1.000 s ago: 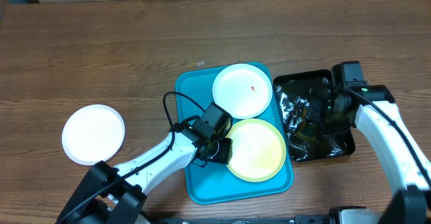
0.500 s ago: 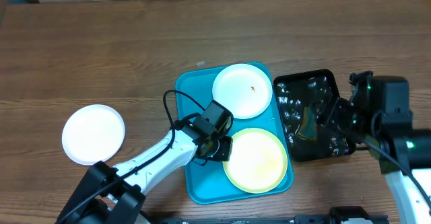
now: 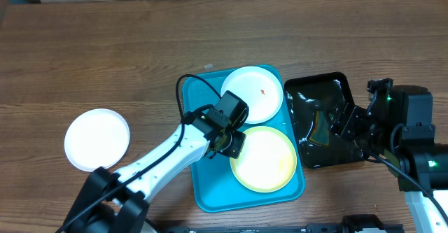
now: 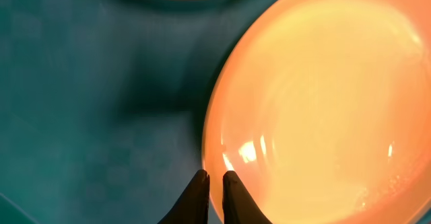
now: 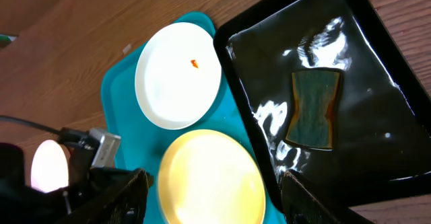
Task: Clean dirty plates on tray and stack at the side
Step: 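Return the sponge to the black tray with right gripper, then lift the yellow plate by its rim with left gripper, tilting up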
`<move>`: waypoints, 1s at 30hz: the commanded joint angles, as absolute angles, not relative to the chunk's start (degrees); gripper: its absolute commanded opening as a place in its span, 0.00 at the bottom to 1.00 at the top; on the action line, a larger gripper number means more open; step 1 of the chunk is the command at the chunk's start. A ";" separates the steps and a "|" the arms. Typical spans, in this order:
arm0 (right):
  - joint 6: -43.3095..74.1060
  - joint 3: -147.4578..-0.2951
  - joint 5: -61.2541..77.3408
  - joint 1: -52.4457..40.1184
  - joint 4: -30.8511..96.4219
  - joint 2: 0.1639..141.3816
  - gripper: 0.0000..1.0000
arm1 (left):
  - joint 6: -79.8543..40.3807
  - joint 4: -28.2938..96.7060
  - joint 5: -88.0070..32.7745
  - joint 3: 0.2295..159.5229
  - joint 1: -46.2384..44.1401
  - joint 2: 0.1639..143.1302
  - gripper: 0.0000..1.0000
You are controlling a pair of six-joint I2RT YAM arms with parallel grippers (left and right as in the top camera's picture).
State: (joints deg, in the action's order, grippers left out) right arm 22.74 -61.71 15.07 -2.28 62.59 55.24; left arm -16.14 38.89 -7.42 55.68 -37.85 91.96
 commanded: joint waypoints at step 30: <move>25.34 -63.09 15.07 -2.11 63.42 54.81 0.66 | -7.94 55.66 2.15 91.07 -38.04 101.36 0.04</move>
